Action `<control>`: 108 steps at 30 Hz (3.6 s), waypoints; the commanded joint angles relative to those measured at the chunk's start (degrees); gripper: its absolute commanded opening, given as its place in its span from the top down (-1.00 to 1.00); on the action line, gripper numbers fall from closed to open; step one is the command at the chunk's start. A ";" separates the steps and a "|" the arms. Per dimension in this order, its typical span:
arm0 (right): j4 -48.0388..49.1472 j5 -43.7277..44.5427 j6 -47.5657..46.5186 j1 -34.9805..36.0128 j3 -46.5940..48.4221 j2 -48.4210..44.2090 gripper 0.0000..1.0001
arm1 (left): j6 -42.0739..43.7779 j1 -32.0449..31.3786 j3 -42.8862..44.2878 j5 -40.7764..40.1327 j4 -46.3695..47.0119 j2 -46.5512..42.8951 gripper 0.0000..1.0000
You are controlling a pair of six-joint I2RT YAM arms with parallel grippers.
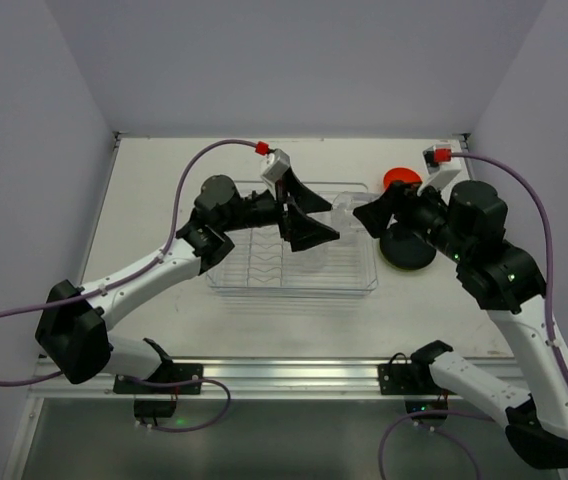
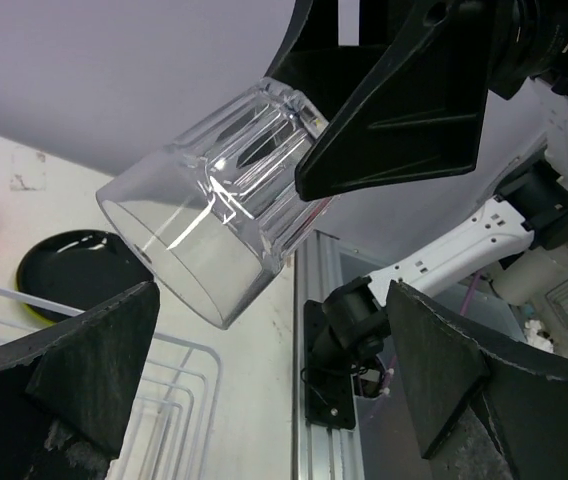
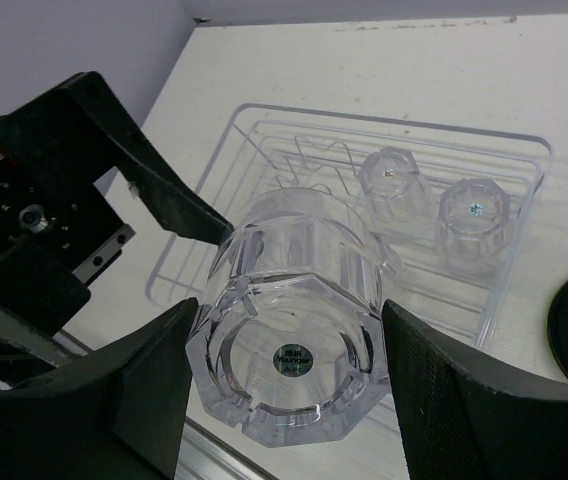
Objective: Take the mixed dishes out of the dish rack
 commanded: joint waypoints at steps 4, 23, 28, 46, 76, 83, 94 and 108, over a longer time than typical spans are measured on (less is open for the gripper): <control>7.24 -6.17 -0.92 -0.20 0.96 -3.14 0.53 | -5.04 0.54 -0.84 4.69 6.17 -0.69 -1.00; 25.25 -24.97 0.30 -3.63 -12.03 -9.20 0.54 | -29.75 0.54 -9.36 10.50 43.43 1.15 0.17; 32.55 -29.81 4.52 -3.63 -19.50 -11.31 0.55 | -28.61 0.54 -10.15 8.04 42.91 0.89 0.38; 27.21 -12.60 1.29 -3.63 -22.42 -14.74 -0.98 | -0.17 0.62 -3.31 -7.75 -5.39 -7.01 1.00; 2.85 17.56 -1.62 -3.63 -14.95 -19.05 -0.98 | 19.56 40.69 36.48 -52.43 -73.71 19.77 1.00; 3.20 13.26 -1.09 -3.63 -16.09 -19.93 -0.98 | 20.70 45.36 48.72 -50.33 -81.45 36.81 1.00; 3.55 10.79 -1.62 -3.63 -17.85 -18.96 -0.98 | 21.58 45.98 53.39 -47.60 -86.12 46.94 0.88; 4.96 5.88 -2.41 -3.63 -19.16 -19.05 -0.98 | 20.44 45.98 54.18 -50.06 -86.12 38.96 -0.37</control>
